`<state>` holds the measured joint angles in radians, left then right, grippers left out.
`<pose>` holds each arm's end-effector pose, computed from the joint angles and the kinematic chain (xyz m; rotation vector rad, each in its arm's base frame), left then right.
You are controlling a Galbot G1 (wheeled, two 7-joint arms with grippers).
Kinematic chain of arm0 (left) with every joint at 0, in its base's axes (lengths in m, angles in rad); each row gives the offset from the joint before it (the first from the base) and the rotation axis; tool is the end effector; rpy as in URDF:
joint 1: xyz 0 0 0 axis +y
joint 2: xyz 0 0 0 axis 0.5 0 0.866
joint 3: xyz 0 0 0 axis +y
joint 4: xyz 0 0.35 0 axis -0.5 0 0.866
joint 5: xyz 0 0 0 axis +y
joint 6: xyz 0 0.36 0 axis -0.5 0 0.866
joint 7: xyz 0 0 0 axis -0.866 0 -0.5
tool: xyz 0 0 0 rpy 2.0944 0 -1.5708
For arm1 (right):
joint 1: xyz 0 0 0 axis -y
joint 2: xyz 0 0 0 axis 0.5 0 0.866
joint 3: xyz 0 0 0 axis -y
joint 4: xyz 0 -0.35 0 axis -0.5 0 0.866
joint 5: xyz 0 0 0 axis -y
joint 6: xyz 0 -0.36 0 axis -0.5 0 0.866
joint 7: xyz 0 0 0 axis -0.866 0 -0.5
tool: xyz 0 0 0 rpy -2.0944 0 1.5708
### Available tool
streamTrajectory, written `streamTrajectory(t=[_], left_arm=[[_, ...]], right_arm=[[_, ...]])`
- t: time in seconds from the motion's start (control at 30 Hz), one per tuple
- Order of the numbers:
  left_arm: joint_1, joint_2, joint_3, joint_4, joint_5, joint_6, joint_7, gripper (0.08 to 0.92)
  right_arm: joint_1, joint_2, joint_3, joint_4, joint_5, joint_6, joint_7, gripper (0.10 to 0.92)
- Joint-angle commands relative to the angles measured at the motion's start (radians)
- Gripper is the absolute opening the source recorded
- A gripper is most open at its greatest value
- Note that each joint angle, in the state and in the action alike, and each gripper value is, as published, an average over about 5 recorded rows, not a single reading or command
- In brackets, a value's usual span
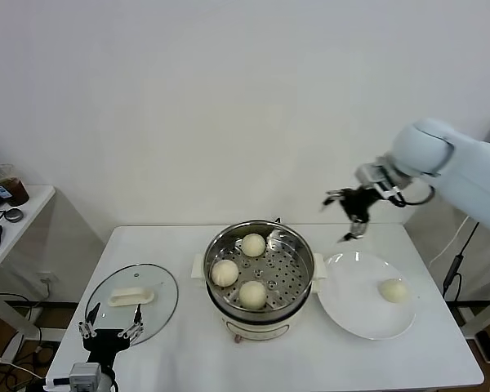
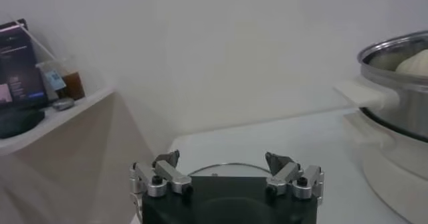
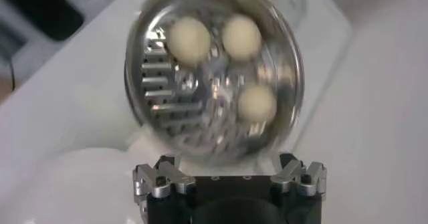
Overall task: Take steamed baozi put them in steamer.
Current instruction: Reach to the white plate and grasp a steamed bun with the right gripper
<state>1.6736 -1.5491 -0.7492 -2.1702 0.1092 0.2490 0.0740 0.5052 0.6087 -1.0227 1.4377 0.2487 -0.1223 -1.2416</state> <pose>0.1494 0.0697 -0.2877 0.1846 -2.8294 -0.3197 0.5202 -0.1224 -0.0008 1.5454 -1.4757 1.4747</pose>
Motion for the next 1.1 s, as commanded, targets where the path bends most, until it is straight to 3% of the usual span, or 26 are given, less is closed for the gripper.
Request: streamTrajectory(t=[0.03, 0.13, 0.2, 0.43, 0.8, 1.1], left_arm=[[0.003, 0.012, -0.001, 0.006, -0.007, 0.001, 0.001, 0.823], [0.006, 0.012, -0.003, 0.004, -0.009, 0.001, 0.004, 0.823], [0.009, 0.014, -0.005, 0.005, -0.009, 0.002, 0.005, 0.823], [0.010, 0.012, -0.008, 0.012, -0.005, 0.005, 0.006, 0.823], [0.008, 0.006, -0.013, 0.026, 0.002, 0.006, 0.005, 0.823], [0.006, 0.003, -0.012, 0.029, 0.005, 0.006, 0.005, 0.823]], right_arm=[[-0.283, -0.164, 0.198, -0.085, -0.153, -0.253, -0.042, 0.823], [-0.426, -0.141, 0.308, -0.148, -0.373, -0.156, -0.054, 0.823], [-0.508, -0.119, 0.379, -0.193, -0.445, -0.100, -0.064, 0.823], [-0.626, -0.081, 0.484, -0.209, -0.457, -0.065, -0.093, 0.823], [-0.672, 0.052, 0.581, -0.405, -0.574, 0.026, -0.073, 0.823], [-0.688, 0.087, 0.581, -0.427, -0.633, 0.037, -0.063, 0.823]])
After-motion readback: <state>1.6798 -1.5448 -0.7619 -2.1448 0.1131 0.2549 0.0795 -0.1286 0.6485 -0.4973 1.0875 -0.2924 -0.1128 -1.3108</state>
